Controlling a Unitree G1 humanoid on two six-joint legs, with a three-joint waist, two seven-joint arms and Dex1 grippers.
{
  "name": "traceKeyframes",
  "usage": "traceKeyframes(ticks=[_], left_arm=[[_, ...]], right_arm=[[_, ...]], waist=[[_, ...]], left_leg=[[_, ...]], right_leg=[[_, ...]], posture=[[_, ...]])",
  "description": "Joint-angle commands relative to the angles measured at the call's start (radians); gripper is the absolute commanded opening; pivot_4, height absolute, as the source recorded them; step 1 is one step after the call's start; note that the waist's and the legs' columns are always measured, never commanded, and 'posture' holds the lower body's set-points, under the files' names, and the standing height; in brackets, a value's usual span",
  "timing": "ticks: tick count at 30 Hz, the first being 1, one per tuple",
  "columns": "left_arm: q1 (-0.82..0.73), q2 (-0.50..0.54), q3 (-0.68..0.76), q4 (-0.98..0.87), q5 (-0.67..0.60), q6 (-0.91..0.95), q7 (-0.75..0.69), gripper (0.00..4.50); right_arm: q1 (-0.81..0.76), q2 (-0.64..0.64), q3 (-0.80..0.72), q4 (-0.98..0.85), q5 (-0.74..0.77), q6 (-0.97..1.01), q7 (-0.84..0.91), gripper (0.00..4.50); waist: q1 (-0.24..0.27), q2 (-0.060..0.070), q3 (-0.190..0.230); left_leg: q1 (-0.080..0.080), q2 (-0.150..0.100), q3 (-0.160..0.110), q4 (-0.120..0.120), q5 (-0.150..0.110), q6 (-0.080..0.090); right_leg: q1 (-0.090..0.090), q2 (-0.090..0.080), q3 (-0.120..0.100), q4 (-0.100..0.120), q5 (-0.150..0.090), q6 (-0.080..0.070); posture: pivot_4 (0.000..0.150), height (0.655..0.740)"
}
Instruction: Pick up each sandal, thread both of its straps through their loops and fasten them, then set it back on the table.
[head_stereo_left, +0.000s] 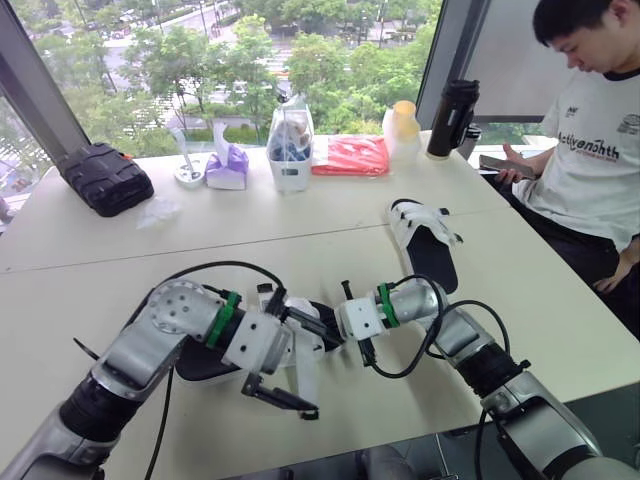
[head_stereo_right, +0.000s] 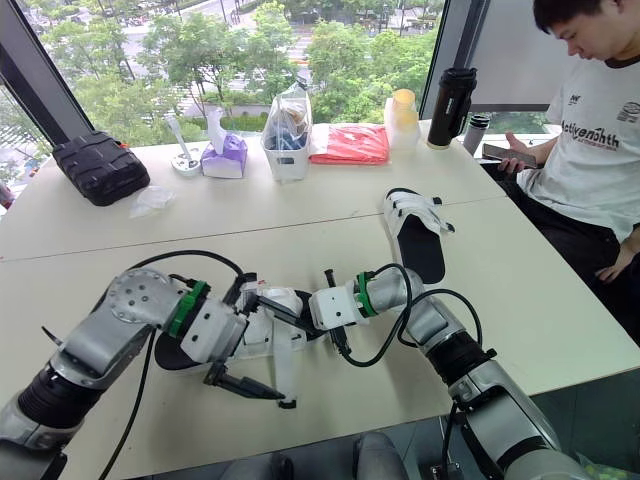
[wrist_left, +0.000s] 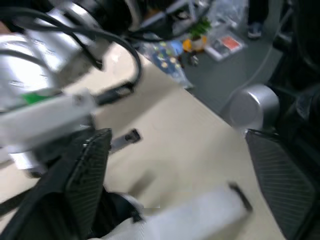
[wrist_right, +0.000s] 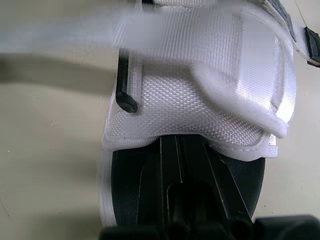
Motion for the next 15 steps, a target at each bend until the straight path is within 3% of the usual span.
traceKeyframes(ticks=[1, 7, 15], left_arm=[[-0.058, 0.044, 0.110, -0.044, -0.123, 0.154, 0.043, 4.47], [-0.068, 0.165, 0.257, -0.033, -0.310, 0.457, 0.098, 4.47], [0.131, 0.304, 0.466, -0.106, -0.619, 0.800, 0.150, 4.47]], right_arm=[[0.020, 0.007, 0.068, 0.053, -0.046, 0.007, 0.032, 0.00], [0.005, 0.017, 0.069, 0.076, -0.046, -0.006, 0.035, 0.00], [0.002, 0.014, 0.068, 0.088, -0.040, -0.017, 0.041, 0.00]], waist=[[-0.001, 0.000, 0.000], [-0.015, 0.000, 0.000], [-0.025, 0.001, 0.001]], left_leg=[[0.000, 0.000, 0.000, 0.001, 0.000, 0.000], [0.000, 0.000, -0.001, 0.002, 0.000, 0.001], [0.000, 0.002, -0.002, 0.002, -0.001, 0.002]], right_leg=[[0.000, 0.000, 0.000, 0.000, 0.000, 0.000], [0.001, 0.001, 0.000, 0.001, 0.000, 0.000], [0.000, 0.001, 0.000, 0.001, 0.000, 0.000]], posture=[[0.150, 0.7400], [0.150, 0.7400], [0.150, 0.7400]])
